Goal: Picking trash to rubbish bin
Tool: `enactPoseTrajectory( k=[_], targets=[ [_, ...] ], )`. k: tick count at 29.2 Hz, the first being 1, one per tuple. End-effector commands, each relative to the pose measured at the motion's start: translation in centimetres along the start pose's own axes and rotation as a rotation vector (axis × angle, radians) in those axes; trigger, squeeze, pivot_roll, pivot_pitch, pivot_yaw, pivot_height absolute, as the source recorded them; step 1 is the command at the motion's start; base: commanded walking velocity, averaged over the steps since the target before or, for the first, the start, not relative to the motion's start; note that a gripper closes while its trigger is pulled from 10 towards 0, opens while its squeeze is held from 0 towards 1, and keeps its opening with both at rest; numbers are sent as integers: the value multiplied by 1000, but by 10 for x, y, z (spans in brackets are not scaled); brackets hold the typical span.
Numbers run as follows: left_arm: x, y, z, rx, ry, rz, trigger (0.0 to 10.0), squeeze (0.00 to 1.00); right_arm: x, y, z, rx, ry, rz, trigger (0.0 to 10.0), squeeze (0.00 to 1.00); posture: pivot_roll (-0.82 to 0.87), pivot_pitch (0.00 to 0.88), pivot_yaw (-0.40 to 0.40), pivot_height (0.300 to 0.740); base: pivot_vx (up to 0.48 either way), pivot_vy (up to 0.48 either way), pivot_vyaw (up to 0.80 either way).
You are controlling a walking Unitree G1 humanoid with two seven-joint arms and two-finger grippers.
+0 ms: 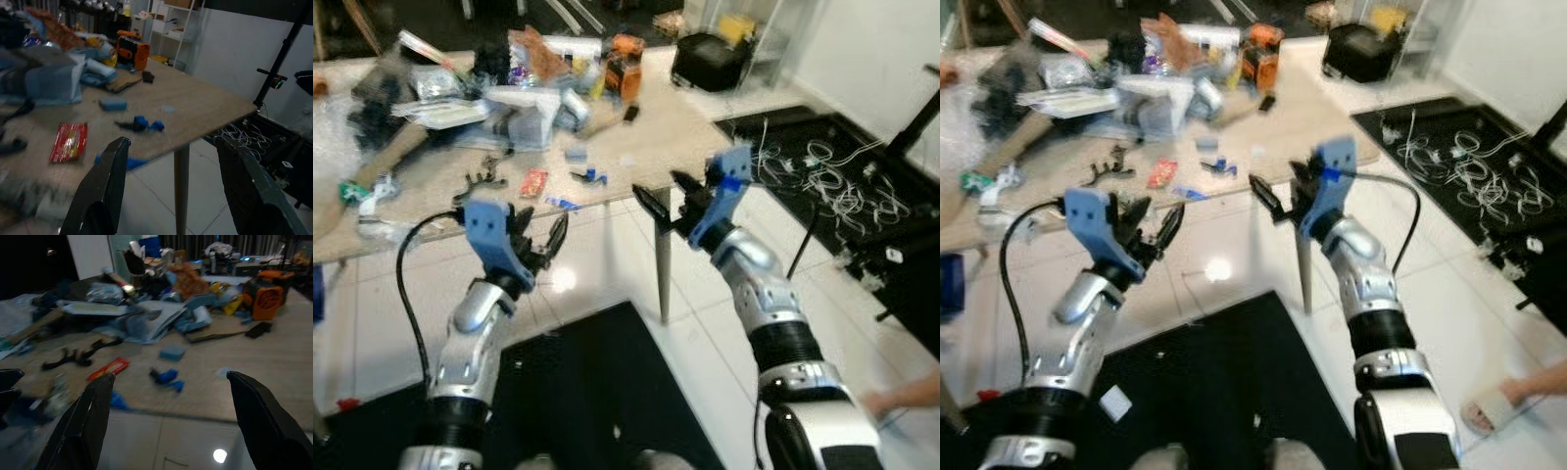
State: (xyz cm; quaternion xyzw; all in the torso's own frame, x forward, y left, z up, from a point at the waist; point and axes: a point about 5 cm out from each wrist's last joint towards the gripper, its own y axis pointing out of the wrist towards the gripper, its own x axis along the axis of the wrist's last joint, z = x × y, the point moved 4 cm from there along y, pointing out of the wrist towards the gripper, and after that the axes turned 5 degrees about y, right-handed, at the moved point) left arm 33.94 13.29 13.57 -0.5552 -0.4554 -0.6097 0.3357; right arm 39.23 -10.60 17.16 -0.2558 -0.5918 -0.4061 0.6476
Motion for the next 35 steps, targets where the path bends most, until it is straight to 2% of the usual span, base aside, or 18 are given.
enactPoseTrajectory(
  k=[1, 18, 24, 28, 35],
  targets=[
    [-1, 1, -4, -13, 3, 5, 10000, 0, 0, -1, 0, 12, -28, 12, 10000, 0, -69, 0, -57, 740, 480, 0, 794],
    [-2, 1, -4, -12, 3, 6, 10000, 0, -4, -2, 4, 53, -33, 39, 10000, 0, -71, 0, -57, 740, 477, 0, 794],
    [-2, 1, -3, -8, 4, 3, 10000, 0, -6, -2, 5, 73, -29, 61, 10000, 0, -71, 0, -57, 740, 0, 0, 794],
    [-1, 1, -4, -9, 3, -5, 10000, 0, -8, -3, 3, 60, -37, 81, 10000, 0, -69, 0, -58, 740, 0, 0, 238],
    [0, 0, -4, -9, 4, -9, 10000, 0, -5, -4, -15, -22, -84, 130, 10000, 0, -64, 0, -59, 740, 0, 0, 0]
  ],
)
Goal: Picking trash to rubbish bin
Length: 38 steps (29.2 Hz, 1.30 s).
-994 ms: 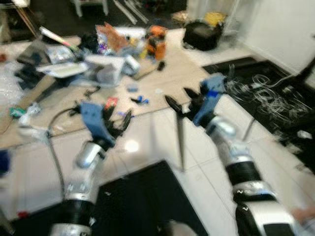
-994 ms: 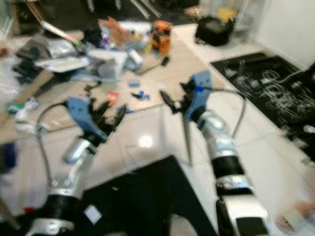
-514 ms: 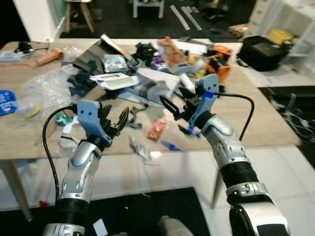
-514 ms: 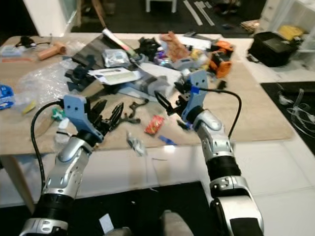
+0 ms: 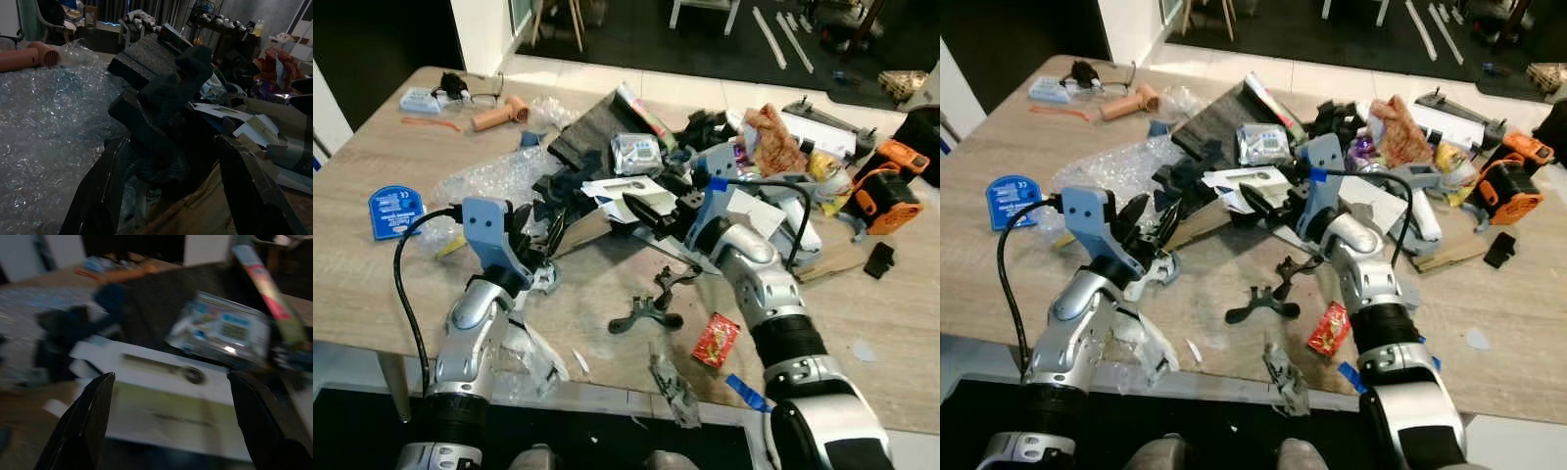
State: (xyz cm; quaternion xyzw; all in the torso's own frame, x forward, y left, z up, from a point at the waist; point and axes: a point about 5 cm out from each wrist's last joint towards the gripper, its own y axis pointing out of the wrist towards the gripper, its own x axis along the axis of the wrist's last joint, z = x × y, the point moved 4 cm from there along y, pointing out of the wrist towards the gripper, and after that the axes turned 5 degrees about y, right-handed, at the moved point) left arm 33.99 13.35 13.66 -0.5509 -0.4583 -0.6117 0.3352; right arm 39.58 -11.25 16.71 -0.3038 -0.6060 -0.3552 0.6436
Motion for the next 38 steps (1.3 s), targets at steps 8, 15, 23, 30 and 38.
enactPoseTrajectory(
  k=[8, 15, 23, 30, 38],
  targets=[
    [2, -1, -6, -31, 3, -14, 10000, 0, 18, -16, -58, -224, -108, 141, 10000, 0, -66, 0, -59, 740, 0, 0, 0],
    [7, -3, -9, -63, 15, -41, 10000, 0, 23, -26, -67, -183, -167, 262, 10000, 0, -70, 0, -56, 740, 0, 0, 0],
    [35, -17, -34, -287, 106, -204, 10000, 0, 12, -87, -91, -111, -255, 623, 10000, 0, -79, 0, -53, 740, 0, 0, 0],
    [34, -20, -42, -347, 120, -201, 10000, 0, -4, -125, -113, -145, -253, 773, 10000, 0, -88, 0, -50, 740, 0, 0, 0],
    [29, -21, -41, -362, 137, -193, 10000, 0, -46, -137, -103, -125, 9, 856, 10000, 0, -90, 0, -51, 740, 0, 0, 0]
  ],
)
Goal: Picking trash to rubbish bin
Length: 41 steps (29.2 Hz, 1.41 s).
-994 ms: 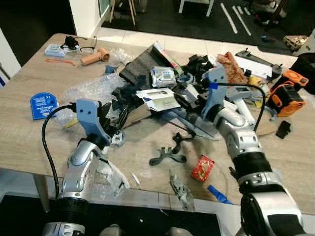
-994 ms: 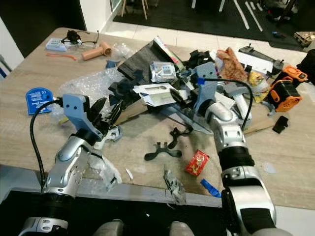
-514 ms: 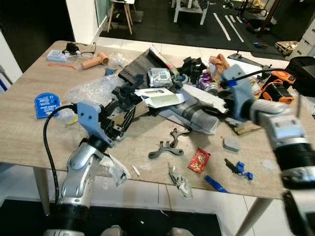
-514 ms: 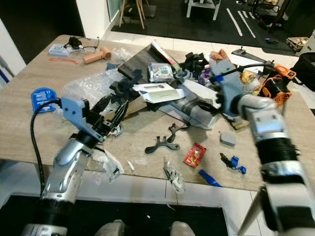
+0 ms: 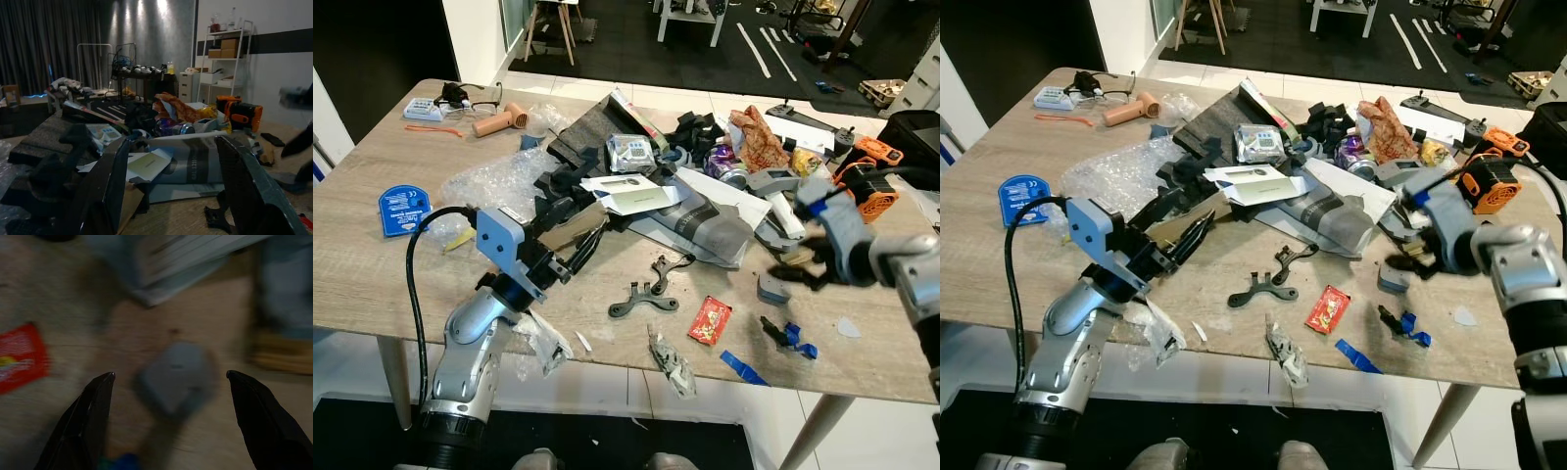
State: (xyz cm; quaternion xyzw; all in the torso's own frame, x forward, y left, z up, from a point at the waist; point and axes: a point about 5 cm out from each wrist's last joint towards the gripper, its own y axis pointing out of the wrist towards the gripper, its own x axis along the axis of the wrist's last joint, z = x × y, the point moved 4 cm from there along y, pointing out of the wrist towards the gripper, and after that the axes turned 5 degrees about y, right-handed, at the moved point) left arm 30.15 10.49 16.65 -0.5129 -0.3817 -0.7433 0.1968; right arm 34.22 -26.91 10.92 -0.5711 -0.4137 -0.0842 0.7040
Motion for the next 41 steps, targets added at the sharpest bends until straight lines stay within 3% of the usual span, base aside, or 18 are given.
enactPoseTrajectory(
  k=[1, 7, 15, 28, 41],
  targets=[
    [-3, -3, -1, -24, 15, 17, 10000, 0, -8, 3, 1, 23, 66, 12, 10000, 0, -90, 0, -51, 740, 0, 0, 0],
    [-1, -3, -6, -60, -1, 3, 10000, 0, -29, 11, -2, 11, 138, 74, 10000, 0, -83, 0, -52, 740, 0, 0, 0],
    [2, -5, -11, -88, -11, -18, 10000, 0, -32, 13, -5, -8, 169, 84, 10000, 0, -83, 0, -52, 740, 0, 0, 0],
    [6, -16, -35, -279, -187, -65, 10000, 0, -40, 21, -3, -19, 187, 113, 10000, 0, -86, 0, -50, 740, 0, 0, 0],
    [2, -26, -42, -344, -265, -59, 10000, 0, -54, 25, -4, -43, 189, 174, 10000, 0, -86, 0, -51, 740, 0, 0, 0]
  ],
)
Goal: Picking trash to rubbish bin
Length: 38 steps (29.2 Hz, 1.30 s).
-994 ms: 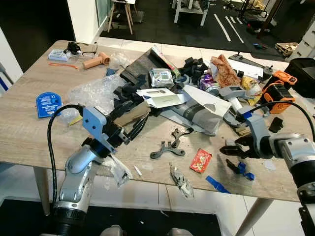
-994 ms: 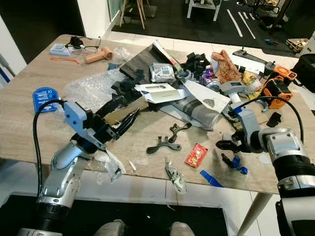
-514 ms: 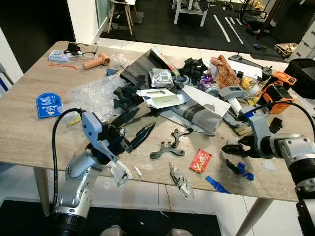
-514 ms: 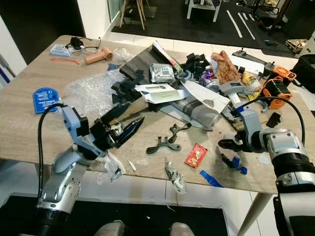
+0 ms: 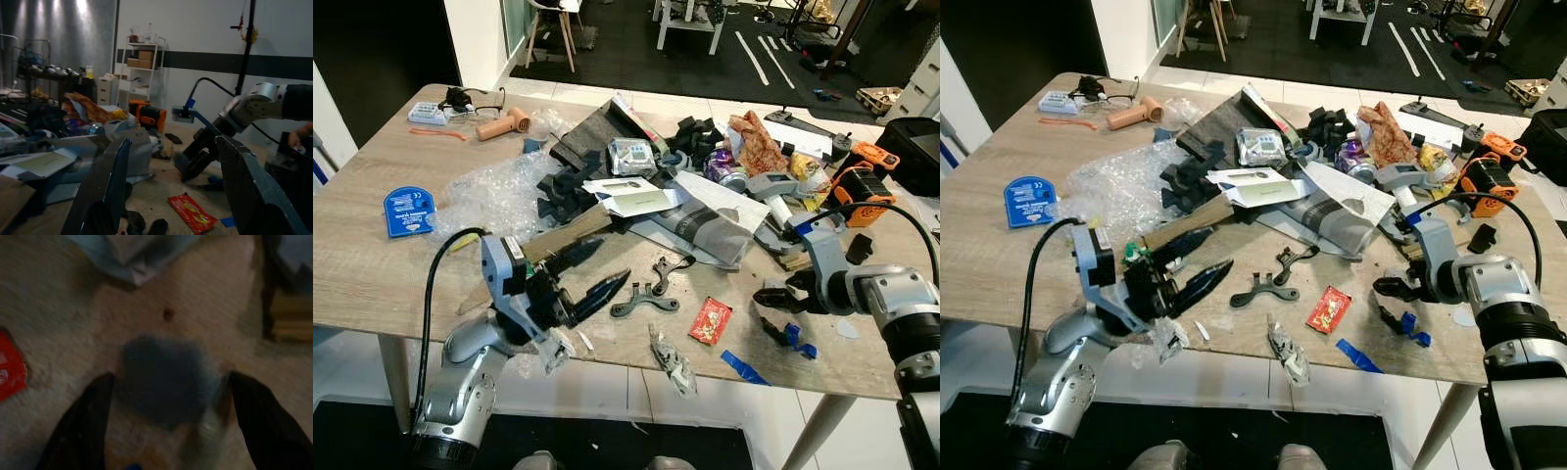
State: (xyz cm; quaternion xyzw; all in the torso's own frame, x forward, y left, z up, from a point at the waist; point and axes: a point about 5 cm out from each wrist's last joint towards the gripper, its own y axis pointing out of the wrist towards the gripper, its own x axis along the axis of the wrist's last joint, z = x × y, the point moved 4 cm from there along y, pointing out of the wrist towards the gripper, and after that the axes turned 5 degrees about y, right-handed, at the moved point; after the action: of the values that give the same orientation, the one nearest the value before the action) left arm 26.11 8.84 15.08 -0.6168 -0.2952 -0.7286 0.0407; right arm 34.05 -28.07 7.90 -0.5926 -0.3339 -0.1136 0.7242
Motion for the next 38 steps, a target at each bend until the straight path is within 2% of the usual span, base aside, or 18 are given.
enactPoseTrajectory(
  k=[1, 3, 4, 5, 6, 7, 8, 9, 10, 13, 14, 15, 20, 21, 22, 29, 37, 38],
  targets=[
    [1, -2, -3, -23, -9, 1, 10000, 0, -28, 10, 1, -5, 28, 104, 10000, 0, -86, 0, -51, 740, 0, 0, 0],
    [0, -3, -4, -28, -14, 3, 10000, 0, -31, 11, 1, -10, 35, 113, 10000, 0, -86, 0, -51, 740, 0, 0, 0],
    [0, -4, -5, -30, -17, 4, 10000, 0, -33, 11, 1, -9, 42, 118, 6275, 0, -86, 0, -51, 740, 0, 0, 0],
    [0, -4, -5, -31, -18, 5, 10000, 0, -35, 12, 1, -10, 49, 123, 4549, 0, -86, 0, -51, 740, 0, 0, 0],
    [0, -4, -5, -31, -18, 5, 10000, 0, -35, 12, 1, -10, 49, 123, 4549, 0, -86, 0, -51, 740, 0, 0, 0],
    [-1, -5, -5, -32, -20, 6, 10000, 0, -37, 13, 1, -9, 50, 127, 3255, 0, -86, 0, -51, 740, 0, 0, 0],
    [-1, -5, -5, -32, -20, 6, 10000, 0, -37, 13, 1, -9, 50, 127, 3255, 0, -86, 0, -51, 740, 0, 0, 0],
    [-1, -5, -5, -32, -21, 6, 10000, 0, -37, 13, 1, -9, 50, 128, 745, 0, -84, 0, -52, 740, 0, 0, 0],
    [-1, -5, -5, -33, -22, 6, 10000, 0, -38, 13, 1, -9, 49, 129, 0, 0, -84, 0, -52, 740, 0, 0, 0],
    [-1, -5, -5, -33, -23, 6, 10000, 0, -38, 13, 1, -9, 47, 129, 0, 0, -84, 0, -52, 740, 0, 0, 0],
    [-1, -5, -5, -33, -24, 6, 10000, 0, -37, 14, 0, -15, 43, 121, 1451, 0, -84, 0, -52, 740, 0, 0, 0],
    [-1, -5, -5, -33, -25, 6, 10000, 0, -34, 14, -1, -20, 36, 107, 10000, 0, -84, 0, -52, 740, 0, 0, 0],
    [0, -4, -5, -33, -26, 4, 10000, 0, -4, 8, -6, -39, 7, -40, 10000, 0, -81, 0, -53, 740, 0, 0, 0],
    [1, -3, -5, -33, -27, 3, 10000, 0, 13, 2, -8, -44, 15, -137, 10000, 0, -81, 0, -53, 740, 0, 0, 0],
    [1, -3, -5, -33, -27, 3, 10000, 0, 27, -4, -11, -56, 30, -215, 10000, 976, -81, 0, -53, 740, 0, 0, 0],
    [4, -1, -6, -37, -27, 0, 10000, 0, 55, -15, -17, -110, 50, -369, 10000, 1000, -82, 0, -52, 740, 0, 0, 0],
    [6, 0, -7, -39, -26, -2, 10000, 0, 42, 0, -16, -134, 109, -349, 10000, 1000, -81, 0, -55, 740, 0, 0, 0],
    [6, 1, -7, -40, -26, -3, 10000, 0, 36, 6, -13, -122, 129, -328, 10000, 910, -81, 0, -55, 740, 0, 0, 0]
  ],
)
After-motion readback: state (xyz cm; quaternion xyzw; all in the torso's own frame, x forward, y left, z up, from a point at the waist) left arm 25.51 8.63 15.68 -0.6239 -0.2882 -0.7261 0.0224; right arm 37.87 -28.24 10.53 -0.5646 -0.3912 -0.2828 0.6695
